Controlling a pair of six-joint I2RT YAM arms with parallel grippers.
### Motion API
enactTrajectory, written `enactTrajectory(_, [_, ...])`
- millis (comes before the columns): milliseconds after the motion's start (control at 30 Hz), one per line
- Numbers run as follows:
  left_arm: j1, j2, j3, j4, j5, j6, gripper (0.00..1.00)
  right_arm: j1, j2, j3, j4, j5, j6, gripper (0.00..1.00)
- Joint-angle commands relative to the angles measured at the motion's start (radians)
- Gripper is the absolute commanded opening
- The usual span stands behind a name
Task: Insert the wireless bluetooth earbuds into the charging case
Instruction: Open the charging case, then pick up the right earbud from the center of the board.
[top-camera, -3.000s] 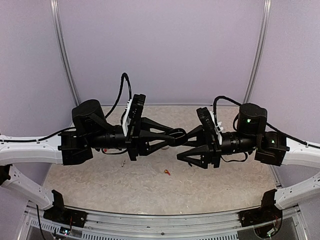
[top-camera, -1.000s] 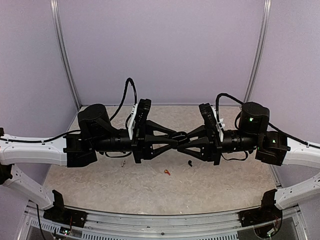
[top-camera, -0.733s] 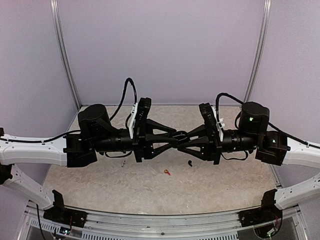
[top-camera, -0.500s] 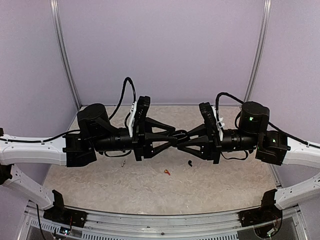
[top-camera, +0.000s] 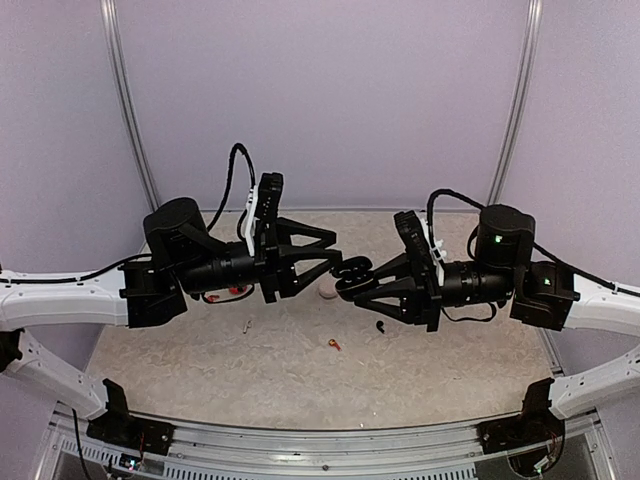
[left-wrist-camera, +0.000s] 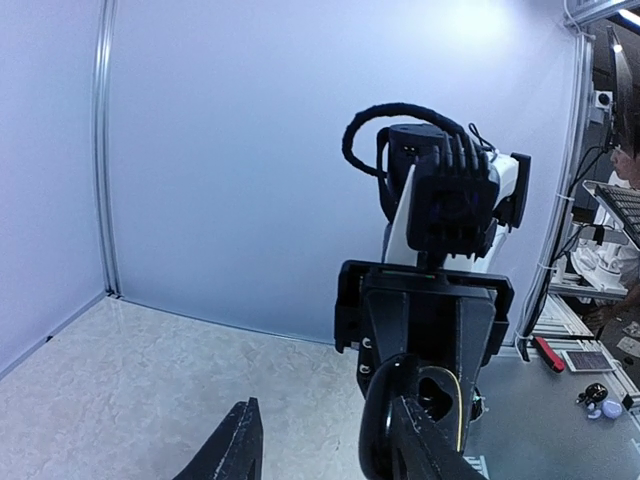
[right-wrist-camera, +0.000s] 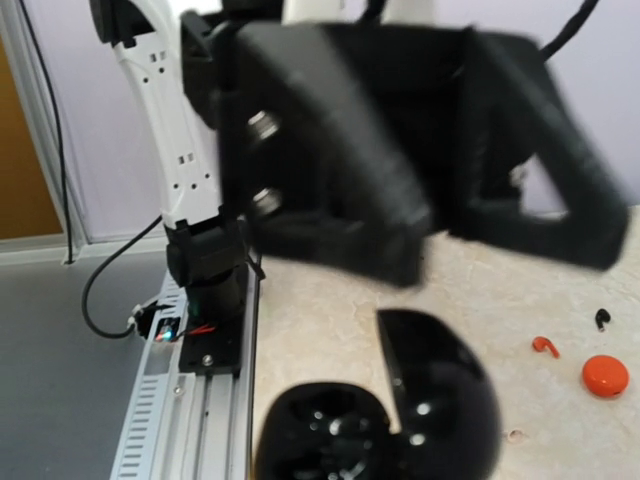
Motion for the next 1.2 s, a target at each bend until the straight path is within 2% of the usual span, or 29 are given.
enactTrajectory(0, [0.014,-0.023,-0.005,0.028,-0.029,-0.015,0.45,0.003,0.0,0.015,-0.005,-0.027,-0.01,0.01])
enactTrajectory(233, [0.02,-0.035,-0.019,0.018,-0.027,-0.004,0.49,0.003,-0.011,0.005,-0.002,-0.006,-0.003,0.0])
enactTrajectory(467, [0.007,-0.05,-0.004,-0.03,0.062,0.052,0.57,0.003,-0.025,0.002,-0.022,0.041,-0.003,0.0])
enactTrajectory(733, [-0.006,0.032,0.059,-0.079,0.024,0.068,0.55,0.003,-0.03,0.006,-0.033,0.006,-0.011,0.0])
enactTrajectory(933, [0.024,0.063,0.084,-0.102,-0.042,0.027,0.49,0.003,-0.037,0.005,-0.06,-0.003,-0.023,0.0])
enactTrajectory(1167, [0.056,0.039,0.053,-0.074,-0.026,0.013,0.55,-0.008,-0.07,-0.021,-0.057,0.041,-0.008,0.0])
